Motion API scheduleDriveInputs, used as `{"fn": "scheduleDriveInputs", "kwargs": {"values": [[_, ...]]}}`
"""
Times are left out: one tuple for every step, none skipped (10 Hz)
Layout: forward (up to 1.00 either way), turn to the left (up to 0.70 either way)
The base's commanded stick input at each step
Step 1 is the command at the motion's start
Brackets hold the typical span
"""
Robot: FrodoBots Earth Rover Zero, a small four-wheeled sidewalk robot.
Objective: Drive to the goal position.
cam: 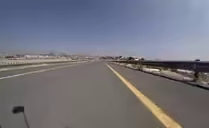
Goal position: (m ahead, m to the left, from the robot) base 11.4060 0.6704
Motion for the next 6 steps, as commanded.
{"fn": "scheduleDriveInputs", "kwargs": {"values": [[1.00,0.00],[1.00,0.00],[1.00,0.00],[1.00,0.00],[1.00,0.00],[1.00,0.00]]}}
